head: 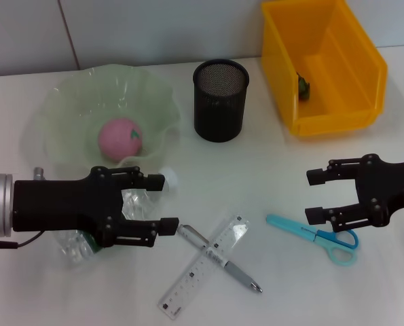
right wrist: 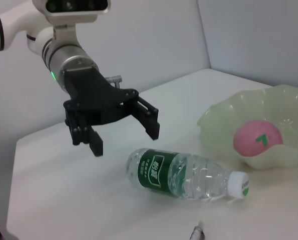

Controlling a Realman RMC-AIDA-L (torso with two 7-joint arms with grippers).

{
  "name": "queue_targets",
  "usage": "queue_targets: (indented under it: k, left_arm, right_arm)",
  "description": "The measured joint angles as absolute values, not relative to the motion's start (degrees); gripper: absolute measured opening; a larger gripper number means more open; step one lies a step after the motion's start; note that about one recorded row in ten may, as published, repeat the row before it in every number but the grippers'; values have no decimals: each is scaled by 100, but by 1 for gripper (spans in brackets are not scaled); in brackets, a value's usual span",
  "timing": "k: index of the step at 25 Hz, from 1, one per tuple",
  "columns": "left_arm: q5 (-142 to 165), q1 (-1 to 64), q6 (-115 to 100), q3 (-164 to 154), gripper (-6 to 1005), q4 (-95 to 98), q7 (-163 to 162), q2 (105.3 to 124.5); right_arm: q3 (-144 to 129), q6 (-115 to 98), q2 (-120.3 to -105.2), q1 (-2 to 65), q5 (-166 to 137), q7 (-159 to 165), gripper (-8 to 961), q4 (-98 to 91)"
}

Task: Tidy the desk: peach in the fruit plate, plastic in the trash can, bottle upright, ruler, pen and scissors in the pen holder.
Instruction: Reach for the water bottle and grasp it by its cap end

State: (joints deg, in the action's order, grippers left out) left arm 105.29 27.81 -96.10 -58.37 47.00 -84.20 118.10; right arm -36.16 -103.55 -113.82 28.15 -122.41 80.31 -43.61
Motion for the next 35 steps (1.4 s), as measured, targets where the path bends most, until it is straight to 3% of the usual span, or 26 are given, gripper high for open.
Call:
queue_targets:
  k: [17,26,35]
  left_arm:
    - [10693,3261,-9488,-5820,716,4842,-8947,11834]
    - [12189,4597,-9304,-6059,712,5678,-11487,11833]
    - [13496,5450,-9302,-6769,708,6054,-13138,11849]
  right_arm:
    - [-3583,-10339,-11382,2819,-12225,8024,785,-4391]
    - [-3576,-10244,-11370,2803,-12224,8024,785,-4394]
    - [-3562,-10205,-11353,2789,-12225,8024,784,-4395]
